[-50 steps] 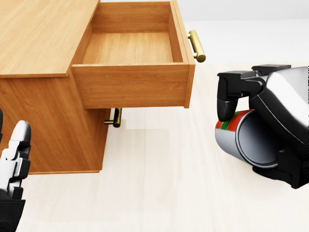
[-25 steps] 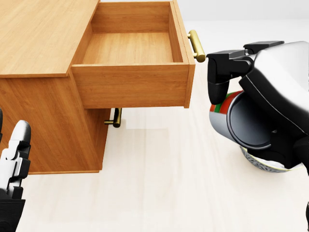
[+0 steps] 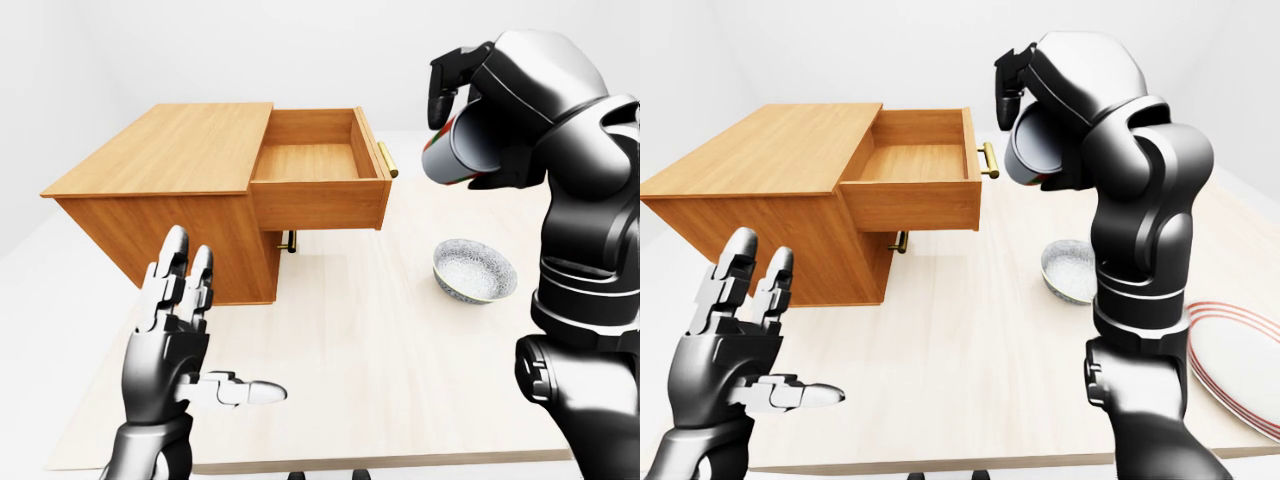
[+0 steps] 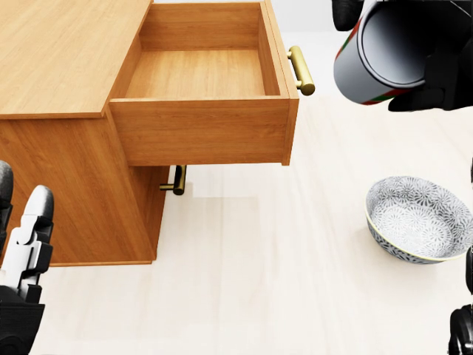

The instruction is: Put the ketchup in the top drawer of the cabinet.

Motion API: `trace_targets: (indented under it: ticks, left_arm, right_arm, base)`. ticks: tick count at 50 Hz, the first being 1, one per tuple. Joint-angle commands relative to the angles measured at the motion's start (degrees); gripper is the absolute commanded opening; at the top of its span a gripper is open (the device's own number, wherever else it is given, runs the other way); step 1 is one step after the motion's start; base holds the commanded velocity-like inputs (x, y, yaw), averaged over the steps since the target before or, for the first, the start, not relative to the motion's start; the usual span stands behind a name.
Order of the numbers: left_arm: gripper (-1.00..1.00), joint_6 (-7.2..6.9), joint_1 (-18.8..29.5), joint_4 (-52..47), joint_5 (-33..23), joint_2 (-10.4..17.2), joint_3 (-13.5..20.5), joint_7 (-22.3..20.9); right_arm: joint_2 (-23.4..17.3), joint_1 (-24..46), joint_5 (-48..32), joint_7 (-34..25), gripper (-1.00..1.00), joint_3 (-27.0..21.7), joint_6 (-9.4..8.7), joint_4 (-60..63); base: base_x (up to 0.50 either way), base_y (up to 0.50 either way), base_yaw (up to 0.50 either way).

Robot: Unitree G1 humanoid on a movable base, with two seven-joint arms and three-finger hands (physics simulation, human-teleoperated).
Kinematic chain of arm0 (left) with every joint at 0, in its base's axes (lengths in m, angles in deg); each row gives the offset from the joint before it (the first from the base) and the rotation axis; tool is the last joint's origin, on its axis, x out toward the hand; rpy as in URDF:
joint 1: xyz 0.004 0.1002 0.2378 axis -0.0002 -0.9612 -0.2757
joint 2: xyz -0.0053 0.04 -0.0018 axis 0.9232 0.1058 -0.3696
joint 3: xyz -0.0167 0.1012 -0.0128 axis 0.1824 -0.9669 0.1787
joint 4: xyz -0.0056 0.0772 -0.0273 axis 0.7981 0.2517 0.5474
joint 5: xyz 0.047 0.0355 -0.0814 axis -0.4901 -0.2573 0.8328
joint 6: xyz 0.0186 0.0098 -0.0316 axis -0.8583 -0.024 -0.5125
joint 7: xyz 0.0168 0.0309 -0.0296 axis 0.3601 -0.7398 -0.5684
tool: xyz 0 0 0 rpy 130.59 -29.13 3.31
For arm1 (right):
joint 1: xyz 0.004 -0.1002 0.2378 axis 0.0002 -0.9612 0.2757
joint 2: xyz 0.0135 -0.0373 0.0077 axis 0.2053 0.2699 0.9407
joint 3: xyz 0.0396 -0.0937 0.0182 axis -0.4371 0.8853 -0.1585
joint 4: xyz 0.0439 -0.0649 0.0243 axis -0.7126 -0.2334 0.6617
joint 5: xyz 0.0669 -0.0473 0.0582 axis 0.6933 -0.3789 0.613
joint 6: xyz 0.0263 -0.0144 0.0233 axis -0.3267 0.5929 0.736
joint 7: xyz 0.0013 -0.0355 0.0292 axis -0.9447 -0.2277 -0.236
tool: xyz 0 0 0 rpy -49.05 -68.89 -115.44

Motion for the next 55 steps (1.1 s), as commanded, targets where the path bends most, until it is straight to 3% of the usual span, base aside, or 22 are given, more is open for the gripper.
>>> trace_targets:
  ticks: [1, 14, 24, 55]
  left_arm:
    - [1.0, 0.0, 0.1, 0.68, -0.37, 0.25, -0.51, 0.37]
    - [1.0, 0.0, 0.04, 0.07, 0.23, 0.37, -0.07, 0.28]
    - [1.0, 0.0, 0.24, 0.71, -0.37, 0.18, -0.41, 0.24]
    - [1.0, 0.0, 0.26, 1.76, -0.76, 0.77, -1.38, 0.9]
  right_arm:
    - [0.02, 13.16, 3.21, 0.0, -1.0, -0.11, 0.0, -19.07]
    - [0.81, 33.54, 10.57, 0.0, -1.0, 1.47, 0.0, -54.51]
    - [2.18, 42.28, 14.73, 0.0, -1.0, 1.81, 0.0, -72.35]
    - [6.02, 48.15, 15.46, 0.0, -1.0, 2.81, 0.0, -85.25]
  base:
    - [0.0, 0.0, 0.0]
    - [0.0, 0.0, 0.0]
    - [0.0, 0.0, 0.0]
    - [0.0, 0.0, 0.0]
